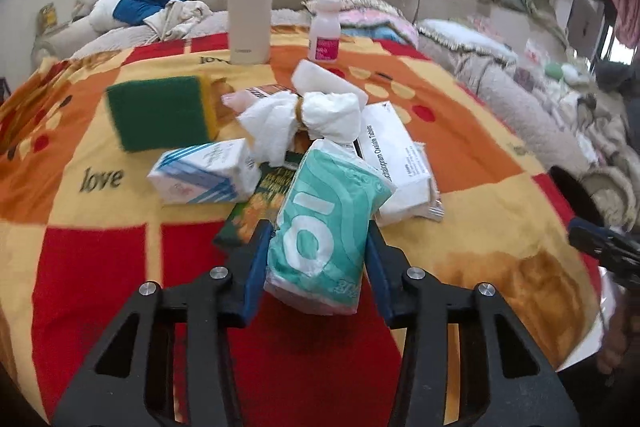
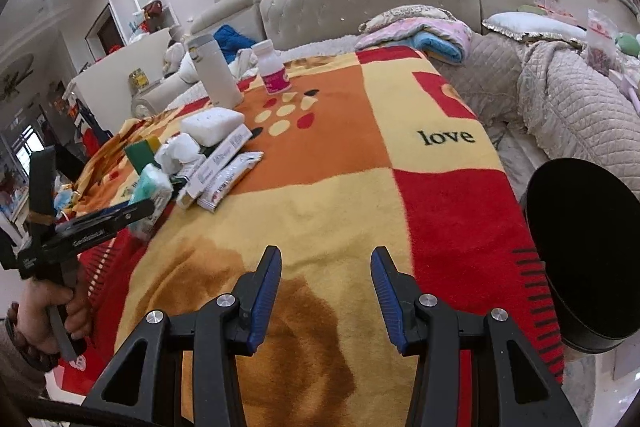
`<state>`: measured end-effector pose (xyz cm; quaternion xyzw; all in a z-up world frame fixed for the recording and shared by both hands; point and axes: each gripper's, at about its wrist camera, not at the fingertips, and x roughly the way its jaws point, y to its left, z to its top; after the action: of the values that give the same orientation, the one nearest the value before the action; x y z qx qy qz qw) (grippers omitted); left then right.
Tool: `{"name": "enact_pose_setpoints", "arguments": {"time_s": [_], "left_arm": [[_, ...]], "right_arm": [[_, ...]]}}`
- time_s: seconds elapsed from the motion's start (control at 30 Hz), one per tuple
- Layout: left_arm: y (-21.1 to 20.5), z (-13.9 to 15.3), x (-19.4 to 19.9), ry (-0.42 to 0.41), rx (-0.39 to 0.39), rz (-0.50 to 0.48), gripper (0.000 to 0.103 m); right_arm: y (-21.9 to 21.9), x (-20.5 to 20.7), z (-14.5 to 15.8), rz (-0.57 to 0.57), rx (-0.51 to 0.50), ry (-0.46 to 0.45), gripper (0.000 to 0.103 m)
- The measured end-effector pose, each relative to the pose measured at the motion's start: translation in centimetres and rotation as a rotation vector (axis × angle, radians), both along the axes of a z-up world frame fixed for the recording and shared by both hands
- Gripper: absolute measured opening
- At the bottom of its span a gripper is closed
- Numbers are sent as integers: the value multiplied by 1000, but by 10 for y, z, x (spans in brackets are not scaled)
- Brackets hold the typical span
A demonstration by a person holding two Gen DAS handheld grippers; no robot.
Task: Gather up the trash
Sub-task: 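Grasp the teal tissue pack with the left tool while the right tool grasps crumpled white tissue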
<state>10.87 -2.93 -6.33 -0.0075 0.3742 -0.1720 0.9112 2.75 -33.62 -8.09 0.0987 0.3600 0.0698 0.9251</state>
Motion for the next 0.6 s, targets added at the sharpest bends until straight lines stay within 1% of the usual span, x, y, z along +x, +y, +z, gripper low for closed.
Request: {"name": "enact_pose_setpoints", "arguments": {"time_s": [0.07,0.13,0.2,0.3,0.37,0.4,0.47,0.53,0.6], "left_arm": [[13,4,-16,-10,-15,24,43],[32,4,-29,-10,-26,67,43],[54,3,-37,-9,-27,134,43],[79,-2,-40,10,-25,220,43],[93,-12,-34,45,-23,262,43],[98,-16,-32,65,-31,270,43],[104,-20,-30,75,-42,269,43],[105,-23,-30,77,-44,258,44],[107,-25,-29,84,-47,248,46]], "right_arm": [[4,-1,1,13,-11,-11,44],[11,0,2,27,-21,-19,44],[21,7,4,63,-3,-12,44],[48,27,14,113,-28,-7,44],[69,46,27,171,17,-27,44],[78,53,31,190,34,-33,44],[105,78,40,244,42,-40,44],[131,98,42,283,15,-35,44],[153,120,36,324,-9,-13,44]]}}
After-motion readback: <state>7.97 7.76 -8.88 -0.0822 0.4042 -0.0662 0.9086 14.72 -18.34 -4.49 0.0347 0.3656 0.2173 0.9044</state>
